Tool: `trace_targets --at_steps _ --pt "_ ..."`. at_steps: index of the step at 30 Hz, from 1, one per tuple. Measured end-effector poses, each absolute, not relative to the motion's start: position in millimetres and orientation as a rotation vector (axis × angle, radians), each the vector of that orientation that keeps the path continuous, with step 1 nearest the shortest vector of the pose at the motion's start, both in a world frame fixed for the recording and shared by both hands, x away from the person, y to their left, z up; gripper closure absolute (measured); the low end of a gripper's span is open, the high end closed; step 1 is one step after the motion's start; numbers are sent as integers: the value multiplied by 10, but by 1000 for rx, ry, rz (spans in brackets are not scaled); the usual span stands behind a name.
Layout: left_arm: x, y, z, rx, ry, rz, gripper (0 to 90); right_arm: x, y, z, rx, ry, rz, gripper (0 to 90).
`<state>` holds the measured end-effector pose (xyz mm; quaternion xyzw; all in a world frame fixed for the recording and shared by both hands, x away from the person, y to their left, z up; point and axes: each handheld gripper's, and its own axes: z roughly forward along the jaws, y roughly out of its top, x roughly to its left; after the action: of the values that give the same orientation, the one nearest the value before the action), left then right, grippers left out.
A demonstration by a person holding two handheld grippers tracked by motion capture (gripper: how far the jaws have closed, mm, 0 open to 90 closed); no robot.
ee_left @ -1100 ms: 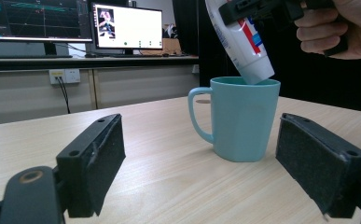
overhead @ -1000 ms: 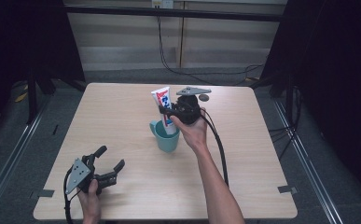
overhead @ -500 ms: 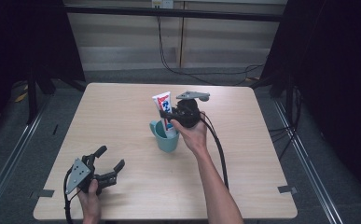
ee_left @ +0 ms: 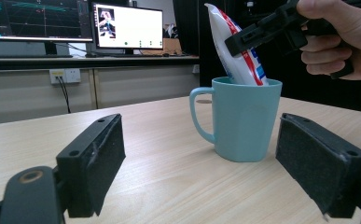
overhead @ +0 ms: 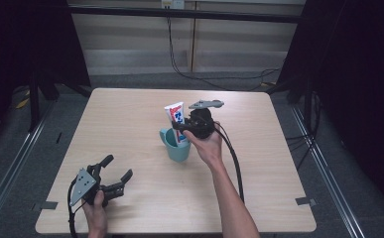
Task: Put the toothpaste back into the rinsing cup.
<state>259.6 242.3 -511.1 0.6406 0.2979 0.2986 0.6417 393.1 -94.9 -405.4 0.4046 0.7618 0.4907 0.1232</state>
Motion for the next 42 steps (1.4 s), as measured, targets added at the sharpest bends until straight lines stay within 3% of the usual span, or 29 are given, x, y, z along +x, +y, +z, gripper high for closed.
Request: trace_targets --at_steps 40,42 --pt "2595 2426 -5109 1465 680 679 155 3933 -954 -4205 1225 2309 1293 595" --pt "2596 2425 -5109 1463 679 679 155 3927 -965 -4179 1222 2291 1321 628"
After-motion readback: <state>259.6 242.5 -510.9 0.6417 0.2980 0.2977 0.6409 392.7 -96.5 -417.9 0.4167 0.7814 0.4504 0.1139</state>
